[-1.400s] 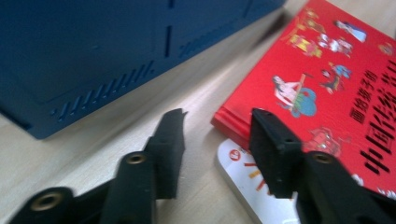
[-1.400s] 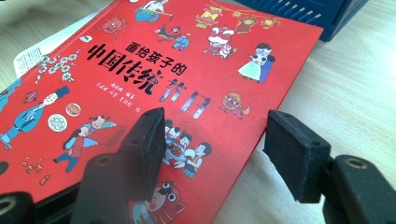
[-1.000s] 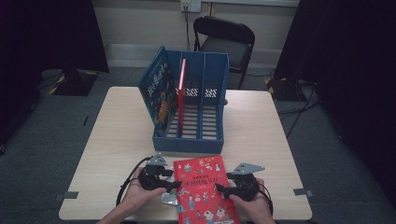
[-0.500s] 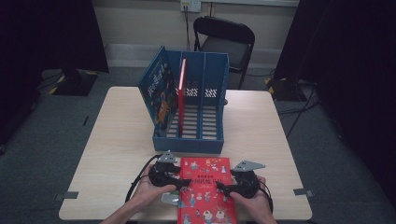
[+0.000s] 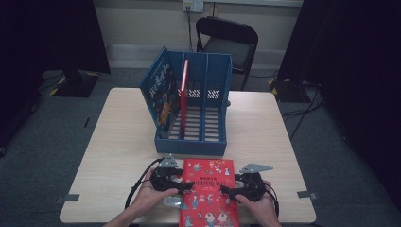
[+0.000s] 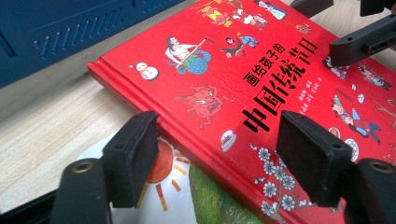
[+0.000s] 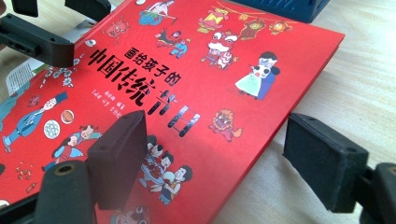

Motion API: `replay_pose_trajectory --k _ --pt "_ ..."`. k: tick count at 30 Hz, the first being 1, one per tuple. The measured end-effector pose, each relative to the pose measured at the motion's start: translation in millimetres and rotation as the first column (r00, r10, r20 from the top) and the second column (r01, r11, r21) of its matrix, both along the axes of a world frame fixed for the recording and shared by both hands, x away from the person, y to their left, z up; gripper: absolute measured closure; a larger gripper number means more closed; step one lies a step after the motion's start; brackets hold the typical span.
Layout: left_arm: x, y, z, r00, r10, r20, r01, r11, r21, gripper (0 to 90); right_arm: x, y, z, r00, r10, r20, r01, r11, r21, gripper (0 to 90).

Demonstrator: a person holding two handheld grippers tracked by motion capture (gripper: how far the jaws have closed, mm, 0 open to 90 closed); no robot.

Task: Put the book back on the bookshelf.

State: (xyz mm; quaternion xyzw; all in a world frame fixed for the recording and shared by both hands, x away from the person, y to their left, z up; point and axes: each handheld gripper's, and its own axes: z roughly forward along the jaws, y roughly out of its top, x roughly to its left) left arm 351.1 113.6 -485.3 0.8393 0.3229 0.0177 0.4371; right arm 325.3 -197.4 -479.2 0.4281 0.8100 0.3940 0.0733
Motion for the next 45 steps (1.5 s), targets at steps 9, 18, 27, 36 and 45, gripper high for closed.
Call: replay_pose_trajectory --k 9,18,27,36,45 --pt "1.1 1.6 -0.2 1.0000 -0.001 0.000 0.001 1.0000 -0.002 29.9 2.3 4.7 0.6 0.9999 0.012 -0.004 -0.012 1.000 -0.013 18.6" --pt "3.5 4.2 -0.8 0.9996 -0.005 -0.028 0.004 0.9995 -0.031 28.2 -4.4 5.7 17.3 0.9952 0.002 0.098 -0.003 1.000 0.010 26.1" --pt "5.0 5.1 -1.3 0.9993 -0.009 -0.037 0.007 0.9989 -0.046 28.1 18.9 11.2 17.8 0.9946 0.101 0.022 -0.103 0.991 0.089 25.3" --pt "7.1 7.0 -1.2 0.9982 -0.008 -0.060 0.004 0.9979 -0.065 28.5 29.7 18.3 15.9 0.9864 0.164 -0.012 -0.162 0.984 0.077 23.7" --pt "7.2 6.4 -1.4 0.9975 -0.006 -0.071 0.001 0.9972 -0.075 26.1 19.4 13.2 20.1 0.9808 0.194 0.020 -0.195 0.979 0.056 23.7"
